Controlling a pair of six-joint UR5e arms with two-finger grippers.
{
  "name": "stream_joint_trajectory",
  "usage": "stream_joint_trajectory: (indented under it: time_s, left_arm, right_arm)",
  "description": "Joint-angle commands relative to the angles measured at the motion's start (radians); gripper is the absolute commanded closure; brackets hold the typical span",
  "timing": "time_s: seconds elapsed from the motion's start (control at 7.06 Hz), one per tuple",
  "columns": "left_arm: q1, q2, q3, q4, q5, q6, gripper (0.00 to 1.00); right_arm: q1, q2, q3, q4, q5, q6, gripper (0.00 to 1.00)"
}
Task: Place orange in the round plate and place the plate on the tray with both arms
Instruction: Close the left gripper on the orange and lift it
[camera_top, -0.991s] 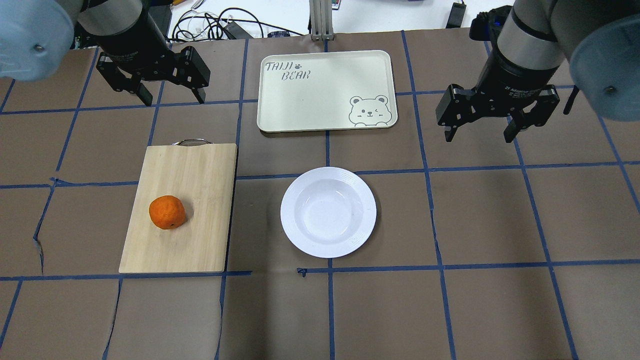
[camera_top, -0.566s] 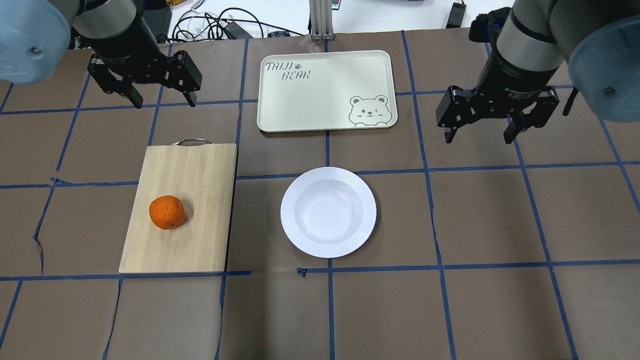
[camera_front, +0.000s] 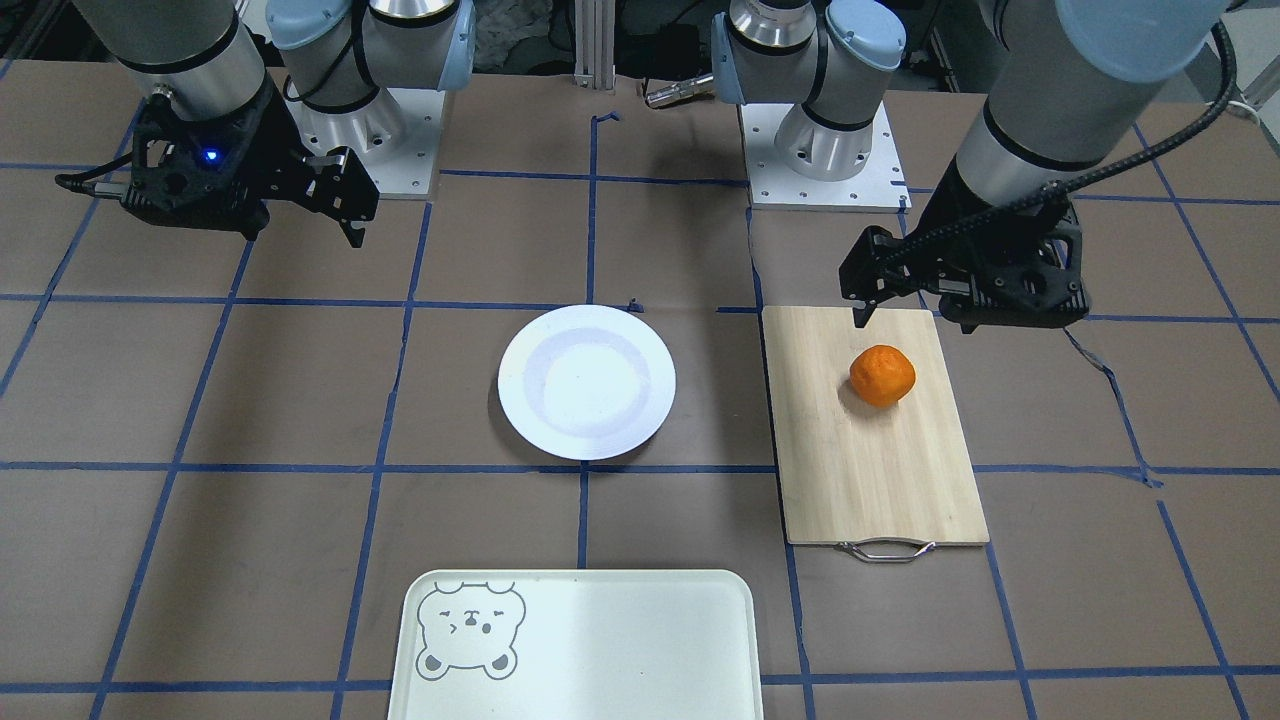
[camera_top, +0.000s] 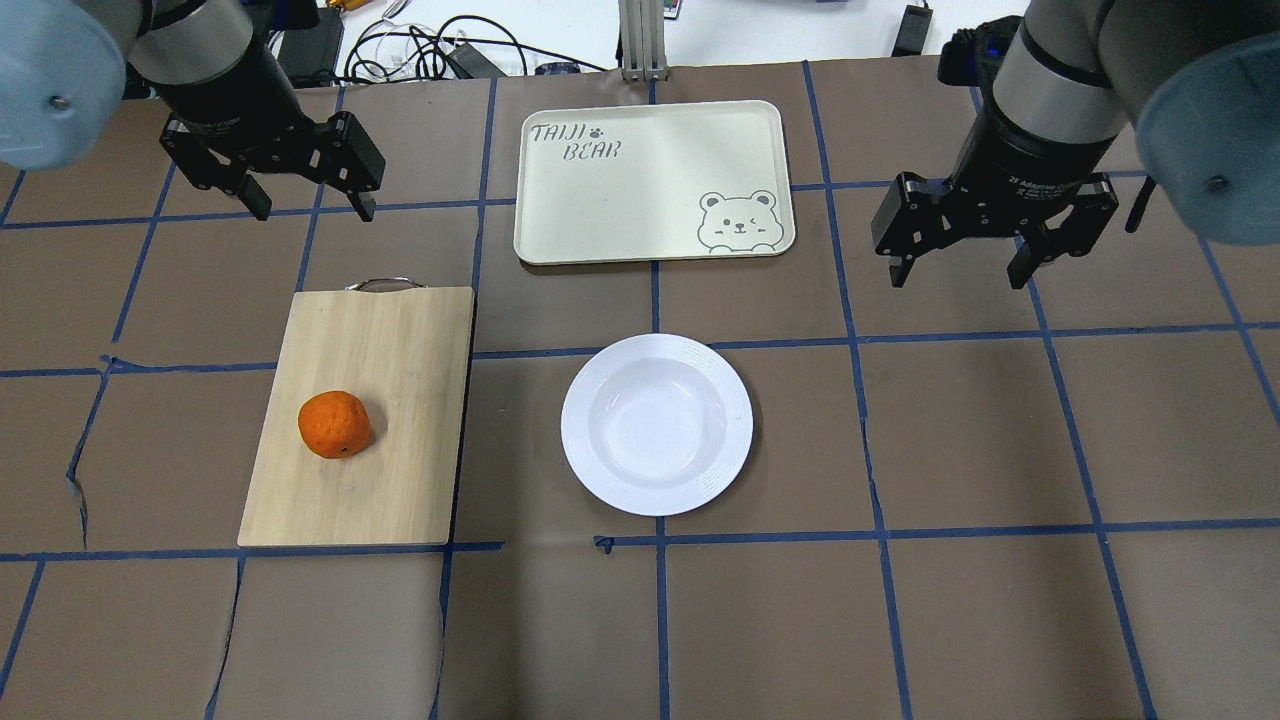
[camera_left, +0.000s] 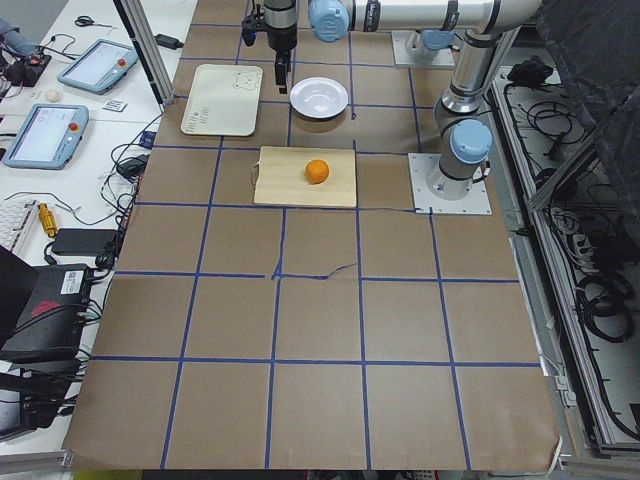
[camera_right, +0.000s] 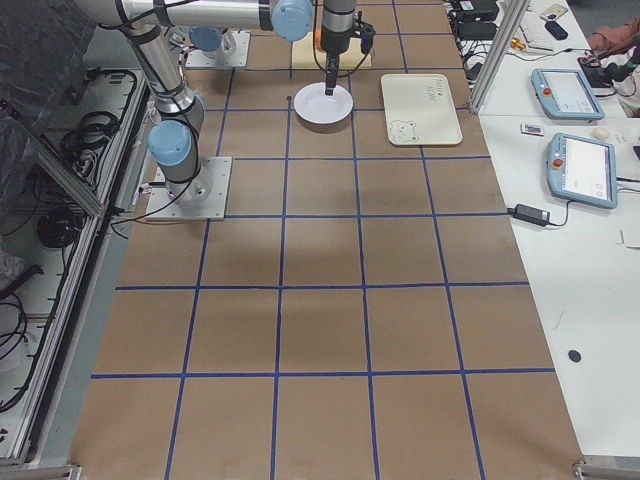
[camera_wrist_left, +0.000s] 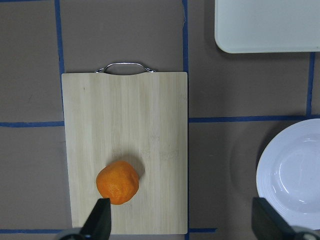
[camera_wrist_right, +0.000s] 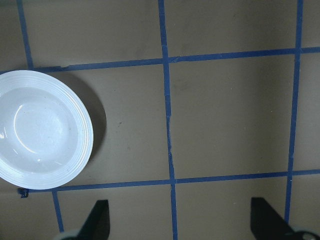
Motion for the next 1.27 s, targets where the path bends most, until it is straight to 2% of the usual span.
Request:
stream_joint_trajectory:
  time_s: [0.0,0.28,0.42,0.57,0.71,0.85,0.99,1.13]
  left_arm:
    - [0.127,-0.015,-0.154,0.094,-0.001,0.024,0.0]
    - [0.15,-0.019,-0.388,0.261,0.002,0.024,0.0]
    - [0.15,-0.03,-0.511,0.441,0.004,0.03,0.0]
    - [0.154,-0.053,-0.576,0.514,0.022,0.024,0.0]
    - [0.155,-0.07,-0.581,0.52,0.071,0.026,0.0]
    - [0.155,-0.09,-0.584,0.521,0.071,0.024,0.0]
    - [0.155,-0.093,-0.583,0.524,0.071,0.024,0.19]
    - [0.155,-0.093,-0.577,0.526,0.068,0.027,0.51]
  right_arm:
    - [0.0,0.0,0.002,0.0,-0.002,0.0,0.0]
    - [0.0,0.0,0.002,0.0,-0.002,-0.001,0.0]
    - [0.0,0.0,0.002,0.0,0.0,0.0,0.0]
    - [0.0,0.0,0.002,0.0,-0.002,-0.001,0.0]
    - [0.002,0.0,0.002,0.0,-0.002,0.0,0.0]
    - [0.0,0.0,0.003,0.0,-0.002,0.0,0.0]
    - [0.002,0.0,0.003,0.0,0.0,0.0,0.0]
    - [0.0,0.0,0.003,0.0,-0.002,0.0,0.0]
